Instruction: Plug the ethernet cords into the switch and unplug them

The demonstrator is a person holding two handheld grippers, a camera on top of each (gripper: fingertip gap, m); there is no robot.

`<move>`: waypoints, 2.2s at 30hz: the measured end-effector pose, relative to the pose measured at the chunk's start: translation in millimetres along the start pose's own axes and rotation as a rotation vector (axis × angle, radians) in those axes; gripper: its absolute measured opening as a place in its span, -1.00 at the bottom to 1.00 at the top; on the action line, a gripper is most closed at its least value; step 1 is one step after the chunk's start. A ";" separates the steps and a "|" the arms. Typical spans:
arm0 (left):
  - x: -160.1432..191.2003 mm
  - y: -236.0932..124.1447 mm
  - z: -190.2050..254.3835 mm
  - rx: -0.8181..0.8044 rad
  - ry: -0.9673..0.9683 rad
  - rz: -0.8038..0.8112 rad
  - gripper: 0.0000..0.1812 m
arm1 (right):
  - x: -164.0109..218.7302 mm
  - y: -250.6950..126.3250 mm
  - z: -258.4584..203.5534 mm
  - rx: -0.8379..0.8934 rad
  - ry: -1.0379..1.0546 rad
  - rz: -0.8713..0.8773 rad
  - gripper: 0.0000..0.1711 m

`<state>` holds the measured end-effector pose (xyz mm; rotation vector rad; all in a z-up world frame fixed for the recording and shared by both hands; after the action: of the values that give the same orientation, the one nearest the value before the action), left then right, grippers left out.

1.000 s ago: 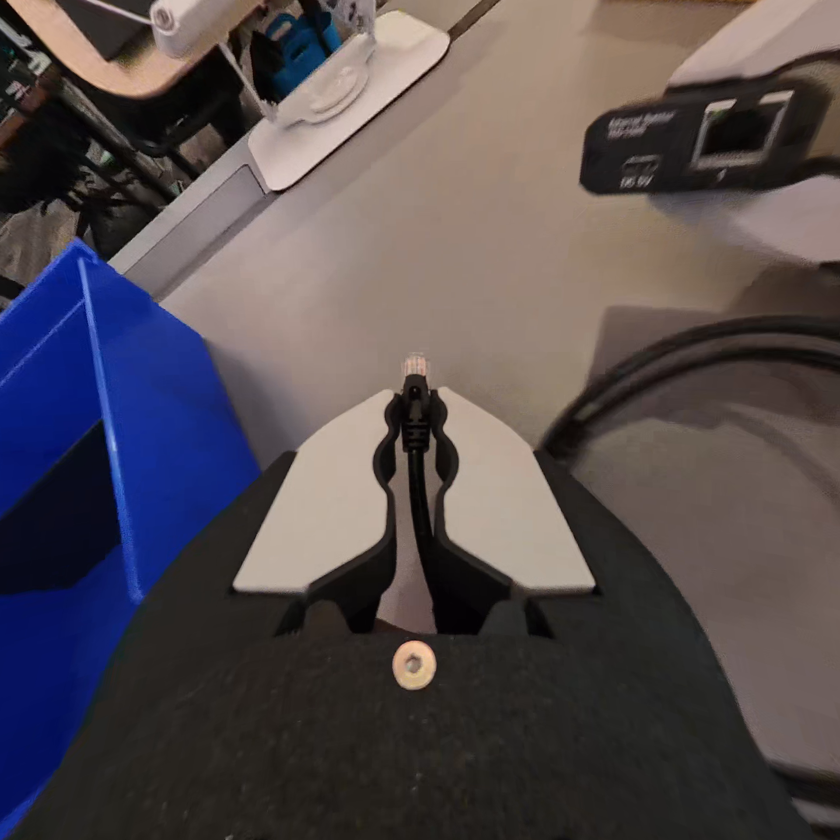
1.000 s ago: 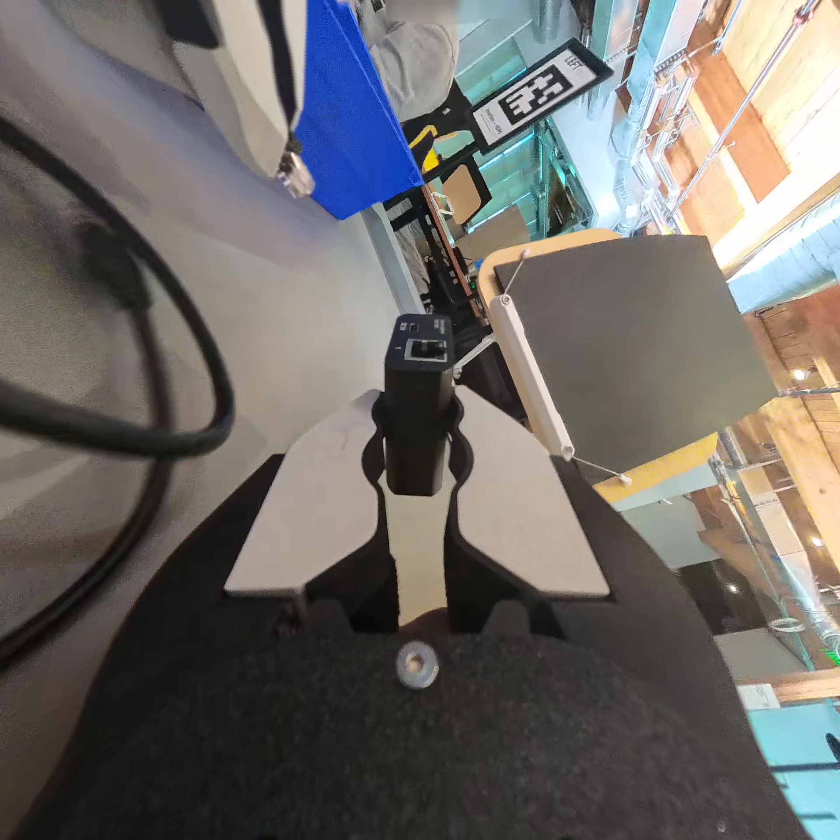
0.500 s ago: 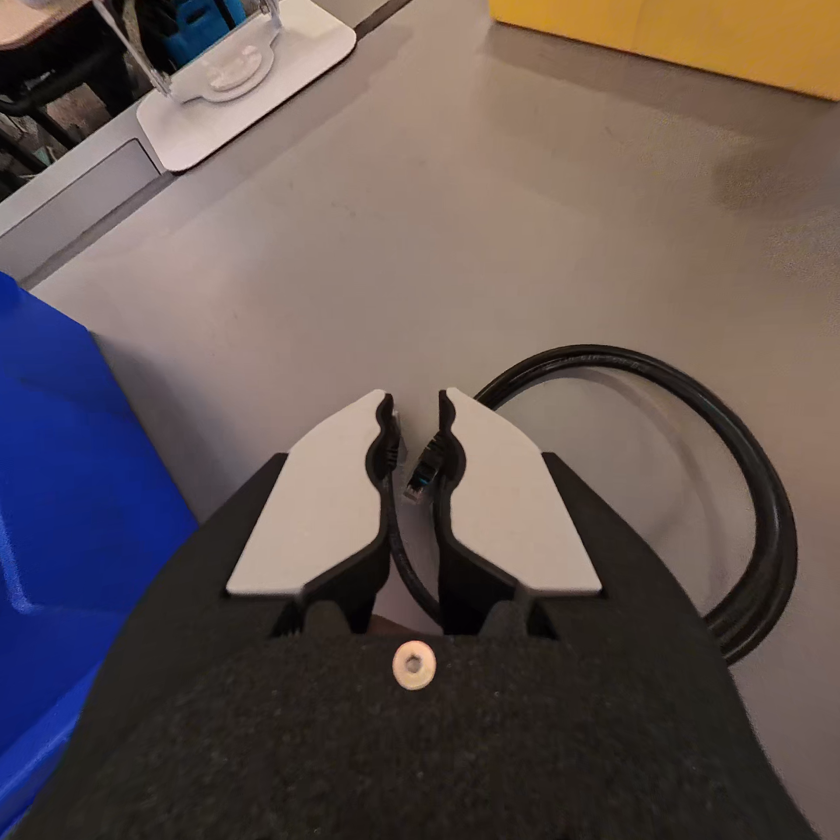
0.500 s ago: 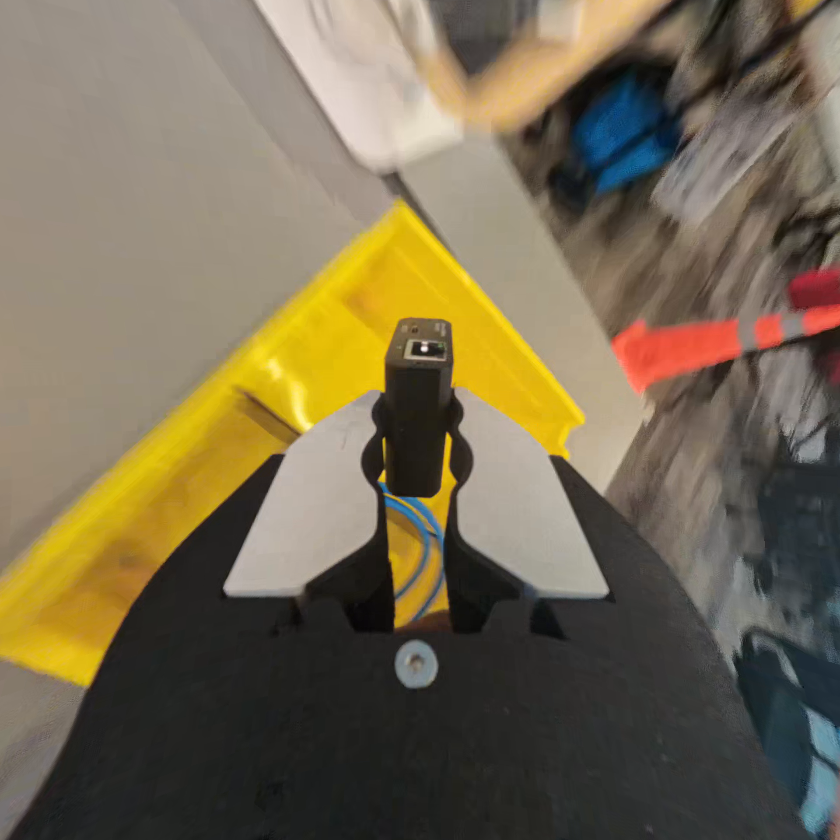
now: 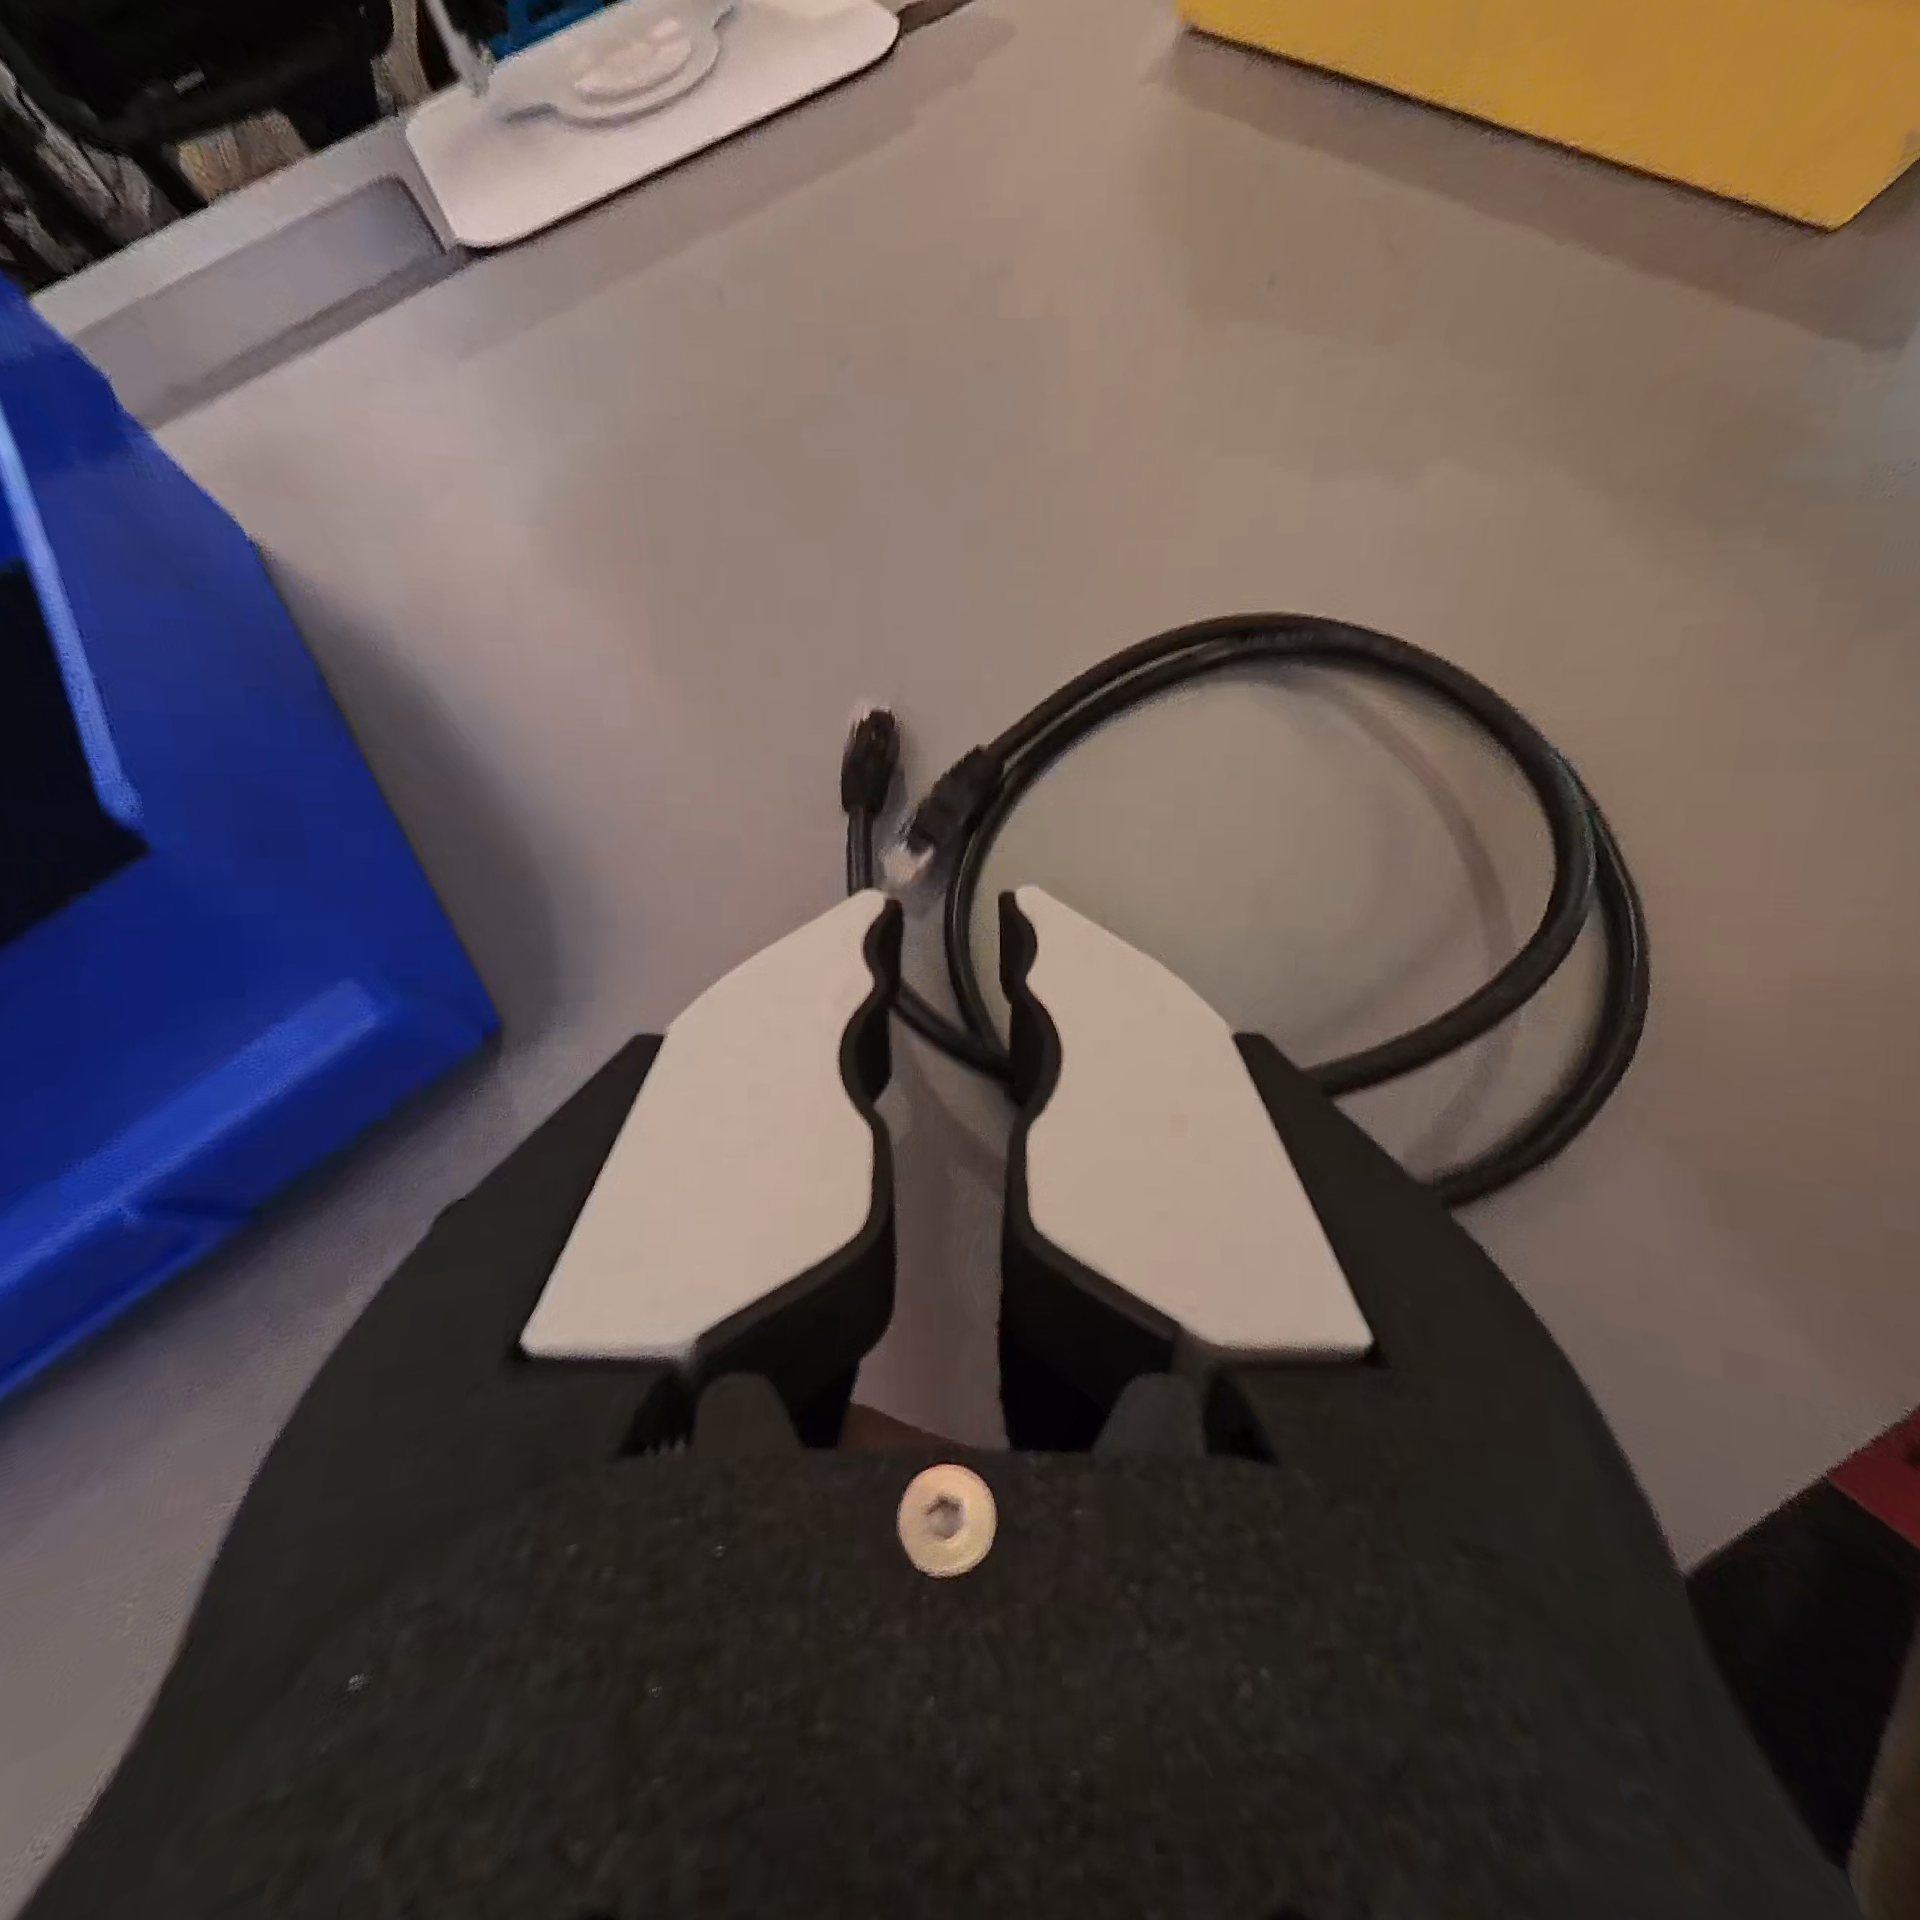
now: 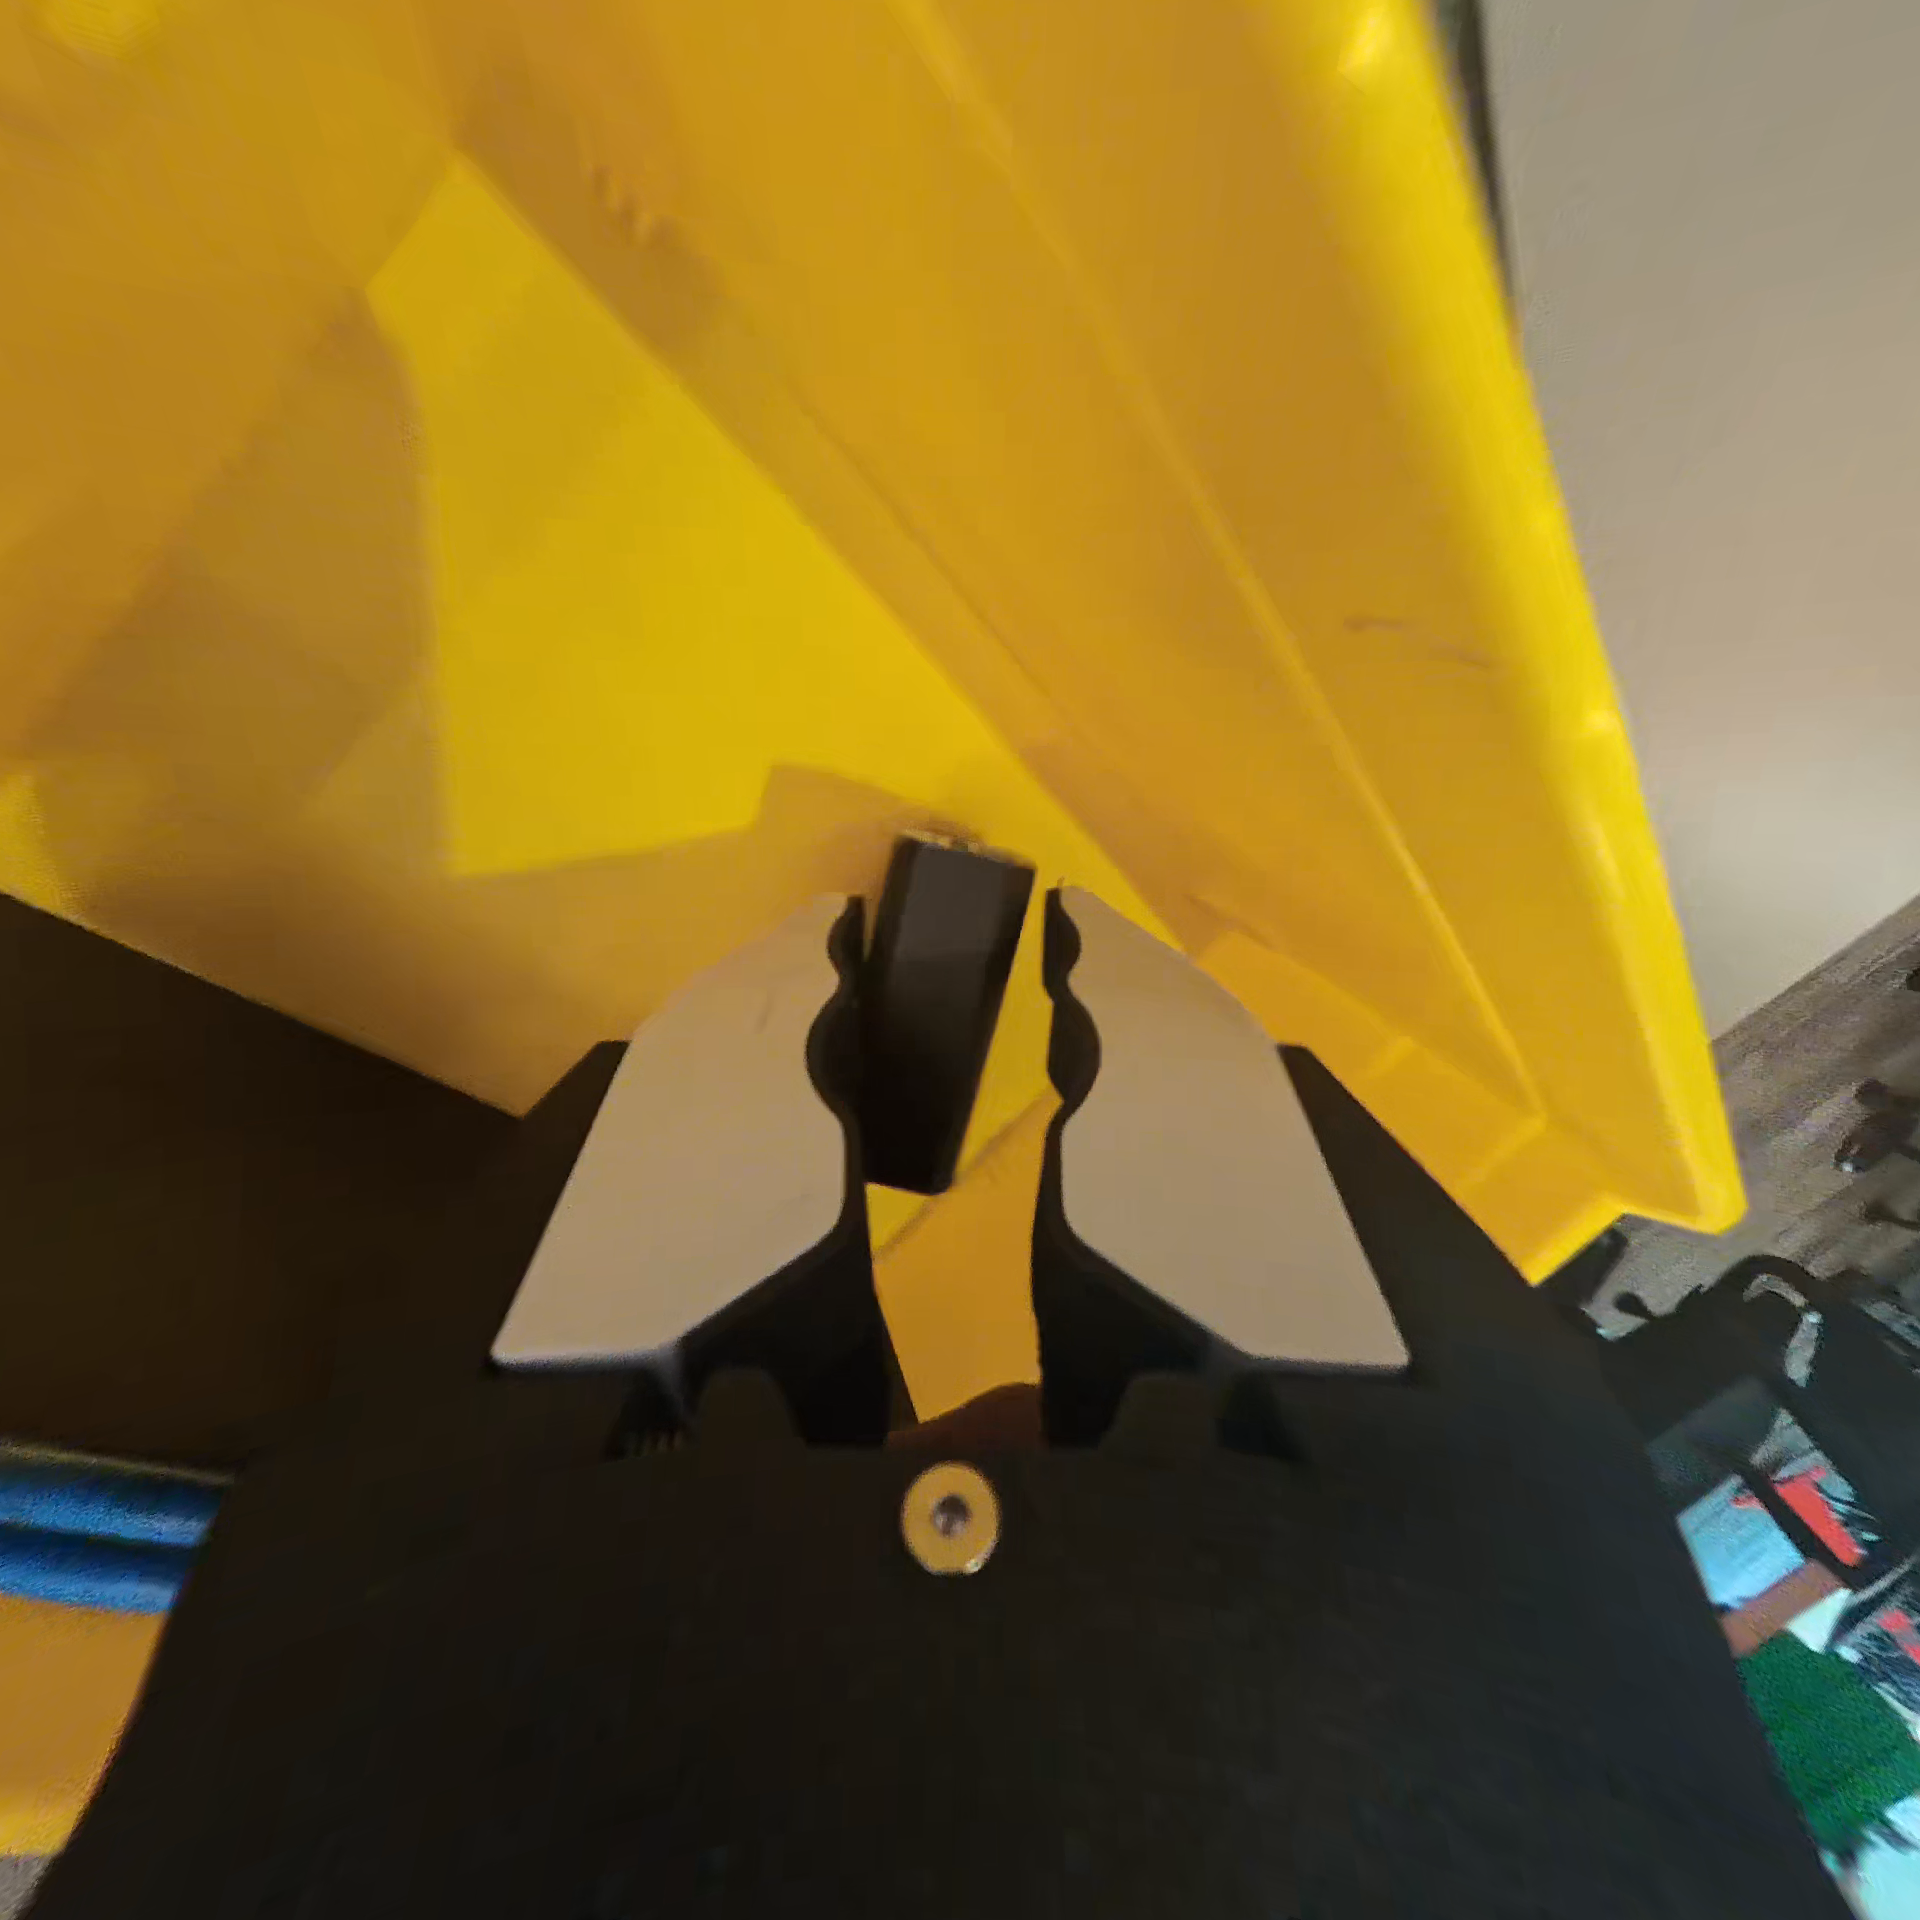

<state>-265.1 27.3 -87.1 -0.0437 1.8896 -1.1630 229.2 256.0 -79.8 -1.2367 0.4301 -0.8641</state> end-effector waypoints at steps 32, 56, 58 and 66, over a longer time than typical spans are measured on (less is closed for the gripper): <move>50.6 -24.7 -10.4 0.104 -0.131 -0.041 -0.81 | -47.1 -94.6 -343.5 -0.122 -0.122 0.334 -0.86; 49.6 -21.0 -3.8 0.098 -0.098 -0.064 -0.81 | 172.8 -152.1 -104.6 0.818 0.339 0.425 -0.87; 49.4 -21.2 -3.3 0.094 -0.095 -0.065 -0.82 | 172.0 -109.6 -107.1 0.778 0.239 0.412 -0.87; 48.4 -18.2 -2.0 0.090 -0.086 -0.072 -0.82 | 142.9 -33.4 -93.2 0.578 0.118 0.273 -0.87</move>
<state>-302.8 -3.0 -105.5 -0.1109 1.7715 -1.2740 241.0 84.5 -54.1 -0.5820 0.3951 -0.7554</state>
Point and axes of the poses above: each gripper's, where its closed fingertips meet, y out along the fingers, x out of its underside, z = x × y across the jaws, the point moved 10 cm from there along -y, back along the fingers, and after that the axes turned 13 degrees about -z, right-handed, at the moved point
